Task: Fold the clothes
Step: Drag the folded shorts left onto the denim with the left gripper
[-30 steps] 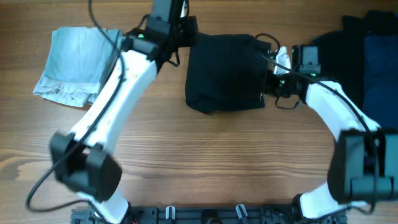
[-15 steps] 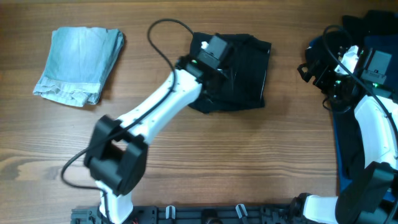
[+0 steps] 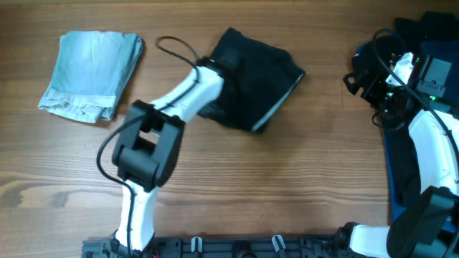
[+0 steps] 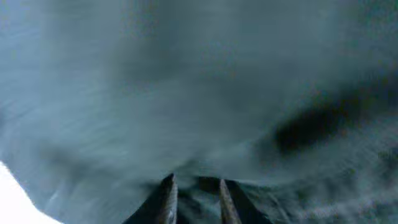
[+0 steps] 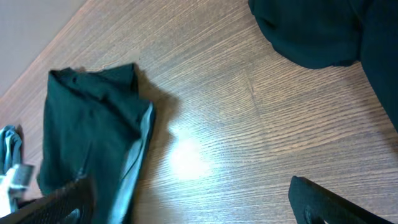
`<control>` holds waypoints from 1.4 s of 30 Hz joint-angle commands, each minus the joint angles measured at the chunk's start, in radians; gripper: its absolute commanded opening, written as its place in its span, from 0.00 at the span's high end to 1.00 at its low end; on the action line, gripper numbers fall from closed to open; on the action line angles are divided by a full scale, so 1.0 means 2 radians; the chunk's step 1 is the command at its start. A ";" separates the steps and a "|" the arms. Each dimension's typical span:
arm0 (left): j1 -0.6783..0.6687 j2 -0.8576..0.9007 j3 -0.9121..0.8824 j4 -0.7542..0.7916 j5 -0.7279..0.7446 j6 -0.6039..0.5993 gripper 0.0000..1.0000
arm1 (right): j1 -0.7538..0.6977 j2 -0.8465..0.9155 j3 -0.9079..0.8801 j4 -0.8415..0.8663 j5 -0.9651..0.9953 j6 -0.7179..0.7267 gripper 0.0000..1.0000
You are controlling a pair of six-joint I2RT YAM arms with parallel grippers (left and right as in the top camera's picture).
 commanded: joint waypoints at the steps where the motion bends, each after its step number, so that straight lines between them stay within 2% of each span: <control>1: 0.112 0.036 -0.022 0.023 -0.147 -0.001 0.63 | 0.001 -0.007 0.007 0.001 0.003 0.000 0.01; 3: 0.155 0.035 -0.019 0.052 -0.145 0.021 0.54 | 0.001 -0.007 0.007 0.001 0.003 0.000 0.00; 6: 0.209 0.023 0.039 0.034 -0.111 0.039 0.22 | 0.001 -0.007 0.007 0.001 0.003 0.000 0.01; 8: 0.216 -0.009 0.080 0.005 -0.054 0.039 0.16 | 0.001 -0.007 0.007 0.001 0.003 0.000 0.00; 11: 0.201 -0.076 0.088 -0.031 0.033 0.025 0.11 | 0.001 -0.007 0.007 0.001 0.003 0.000 0.00; 13: 0.187 -0.094 0.088 -0.072 0.045 0.010 0.08 | 0.001 -0.007 0.007 0.001 0.003 0.000 0.00; 14: 0.176 -0.095 0.088 -0.096 0.045 0.010 0.01 | 0.001 -0.007 0.007 0.001 0.003 0.000 0.00; 17: 0.157 -0.088 0.087 -0.141 0.042 0.010 0.00 | 0.001 -0.007 0.007 0.001 0.003 0.000 0.00; 20: 0.141 -0.080 0.064 -0.144 0.030 0.010 0.00 | 0.001 -0.007 0.007 0.001 0.003 0.000 0.01; 25: 0.142 -0.079 -0.017 -0.087 0.027 0.010 0.00 | 0.001 -0.007 0.007 0.001 0.003 0.000 0.00; 29: 0.142 -0.079 -0.068 -0.043 -0.018 0.025 0.00 | 0.001 -0.007 0.007 0.002 0.003 0.000 0.00; 33: 0.142 -0.079 -0.095 -0.002 -0.018 0.048 0.00 | 0.001 -0.007 0.007 0.002 0.003 0.000 0.01; 42: 0.143 -0.079 -0.147 0.051 -0.018 0.048 0.00 | 0.001 -0.006 0.007 0.001 0.003 0.000 0.00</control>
